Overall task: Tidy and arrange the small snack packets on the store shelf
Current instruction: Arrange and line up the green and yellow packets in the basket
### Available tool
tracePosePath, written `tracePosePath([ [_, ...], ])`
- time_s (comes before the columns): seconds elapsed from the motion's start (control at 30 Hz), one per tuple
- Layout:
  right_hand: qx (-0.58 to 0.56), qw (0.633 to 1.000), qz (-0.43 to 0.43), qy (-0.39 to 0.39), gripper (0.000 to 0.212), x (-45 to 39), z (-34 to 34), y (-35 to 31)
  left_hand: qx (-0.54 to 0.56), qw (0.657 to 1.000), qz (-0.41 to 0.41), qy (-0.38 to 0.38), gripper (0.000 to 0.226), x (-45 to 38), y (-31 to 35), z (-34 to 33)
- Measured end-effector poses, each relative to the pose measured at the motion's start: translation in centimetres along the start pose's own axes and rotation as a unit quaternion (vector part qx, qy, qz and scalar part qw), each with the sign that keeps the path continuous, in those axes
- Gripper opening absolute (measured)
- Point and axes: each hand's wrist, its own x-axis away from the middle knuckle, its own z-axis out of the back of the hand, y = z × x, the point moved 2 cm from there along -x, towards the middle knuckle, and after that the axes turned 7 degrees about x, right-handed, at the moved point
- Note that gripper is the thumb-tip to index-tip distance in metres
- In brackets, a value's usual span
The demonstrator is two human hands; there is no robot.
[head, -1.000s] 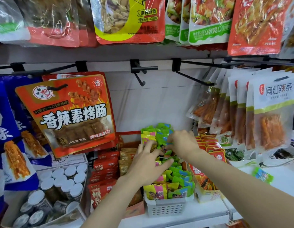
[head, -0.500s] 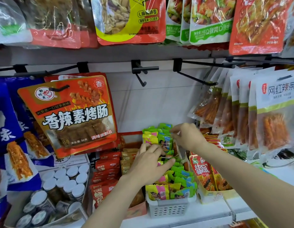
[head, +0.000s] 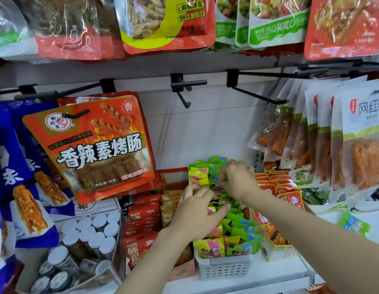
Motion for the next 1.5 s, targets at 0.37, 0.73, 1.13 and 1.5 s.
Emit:
tracePosePath([
  [0.37,-0.233,0.953,-0.005,0.194,0.022,4.1,10.3,5.5,0.031,0.996,0.070,-0.048,0.060,0.8,1.5,1.4],
  [0.73,-0.471,0.880,-0.026,0.063,0.007,7.9,14.8,5.9,0.341,0.937,0.070,0.037,0.059,1.8,4.6,3.1],
  [1.13,-0.524,0.842,-0.116,0.051,0.013,7.6,12.9,5.2,0.651,0.724,0.212,0.080,0.034,7.2,5.3,3.5],
  [1.5,-0.536,0.836,-0.110,0.023,0.007,8.4,12.3,4.8,0.758,0.626,0.180,-0.003,0.050,8.8,5.6,4.2],
])
